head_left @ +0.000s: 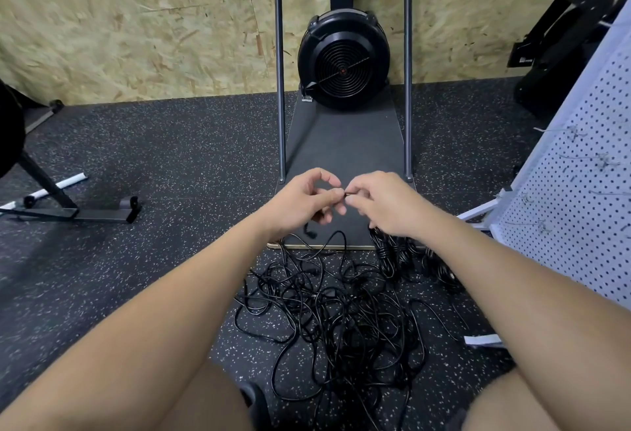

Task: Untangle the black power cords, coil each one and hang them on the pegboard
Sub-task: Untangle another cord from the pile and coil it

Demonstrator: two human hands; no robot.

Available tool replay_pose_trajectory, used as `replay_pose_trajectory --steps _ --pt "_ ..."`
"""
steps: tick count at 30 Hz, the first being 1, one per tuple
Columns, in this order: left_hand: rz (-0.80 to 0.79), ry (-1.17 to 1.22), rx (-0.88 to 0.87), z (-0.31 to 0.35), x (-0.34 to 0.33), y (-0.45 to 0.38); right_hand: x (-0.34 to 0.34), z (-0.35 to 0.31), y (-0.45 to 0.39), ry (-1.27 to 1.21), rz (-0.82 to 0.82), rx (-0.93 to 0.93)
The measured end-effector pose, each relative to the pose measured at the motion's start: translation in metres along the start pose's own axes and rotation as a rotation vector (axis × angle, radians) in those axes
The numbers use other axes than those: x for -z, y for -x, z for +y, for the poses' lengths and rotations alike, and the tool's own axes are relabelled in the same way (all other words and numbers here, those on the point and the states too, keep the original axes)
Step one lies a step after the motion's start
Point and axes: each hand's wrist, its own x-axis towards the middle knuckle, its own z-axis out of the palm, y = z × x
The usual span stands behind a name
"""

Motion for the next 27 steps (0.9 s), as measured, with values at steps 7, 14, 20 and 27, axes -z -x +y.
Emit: replay_pose_trajectory --steps 7,14,20,27 --pt "-0.035 -0.237 -0.033 -0.015 -0.001 0.012 0.018 0.012 -0.005 -0.312 0.167 -0.116" --pt "0.01 -0.239 -0.044 -0.015 0.0 0.012 0.028 0.028 -0.004 -0.514 0.299 -0.27" --pt "0.028 0.178 -0.042 0.013 -0.004 0.013 0.036 0.046 -0.003 -0.329 0.357 -0.405" --pt "-0.005 0.495 0.066 0.029 -0.031 0.014 -0.001 0.03 0.004 0.073 -0.111 -0.301"
